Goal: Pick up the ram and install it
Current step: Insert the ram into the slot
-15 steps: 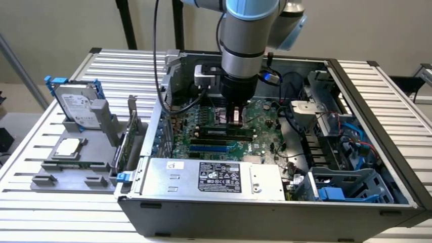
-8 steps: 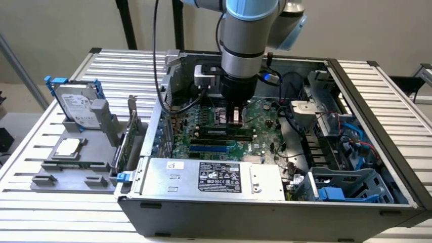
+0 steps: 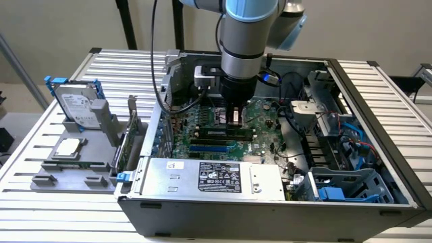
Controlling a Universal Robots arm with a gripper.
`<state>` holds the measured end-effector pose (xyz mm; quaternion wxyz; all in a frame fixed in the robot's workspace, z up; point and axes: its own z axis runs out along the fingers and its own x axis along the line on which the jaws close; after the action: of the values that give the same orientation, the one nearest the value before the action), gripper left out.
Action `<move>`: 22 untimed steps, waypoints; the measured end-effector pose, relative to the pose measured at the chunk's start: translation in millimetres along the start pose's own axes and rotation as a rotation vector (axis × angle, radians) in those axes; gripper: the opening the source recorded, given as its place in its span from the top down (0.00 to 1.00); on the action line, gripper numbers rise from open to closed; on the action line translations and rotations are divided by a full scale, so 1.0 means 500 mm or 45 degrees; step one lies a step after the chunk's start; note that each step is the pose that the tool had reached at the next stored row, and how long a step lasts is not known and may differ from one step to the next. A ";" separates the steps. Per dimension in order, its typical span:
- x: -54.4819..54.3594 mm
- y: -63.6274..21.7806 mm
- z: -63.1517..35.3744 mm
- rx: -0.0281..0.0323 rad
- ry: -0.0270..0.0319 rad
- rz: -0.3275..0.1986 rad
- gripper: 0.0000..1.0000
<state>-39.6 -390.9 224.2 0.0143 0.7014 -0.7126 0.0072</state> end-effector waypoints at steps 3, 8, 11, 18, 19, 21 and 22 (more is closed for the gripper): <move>0.000 0.000 0.002 0.0001 -0.0001 0.000 0.86; 0.000 0.000 0.003 0.0000 -0.0002 0.000 0.85; 0.000 0.001 -0.013 0.0001 -0.0001 0.000 0.78; 0.001 0.008 -0.045 0.0001 -0.0004 0.000 0.87; 0.001 0.008 -0.045 0.0001 -0.0004 0.000 0.87; 0.001 0.008 -0.045 0.0001 -0.0005 0.000 0.89; 0.001 0.008 -0.045 0.0001 -0.0004 0.000 0.89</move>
<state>-43.3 -390.9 246.7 0.0142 0.7015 -0.7125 0.0071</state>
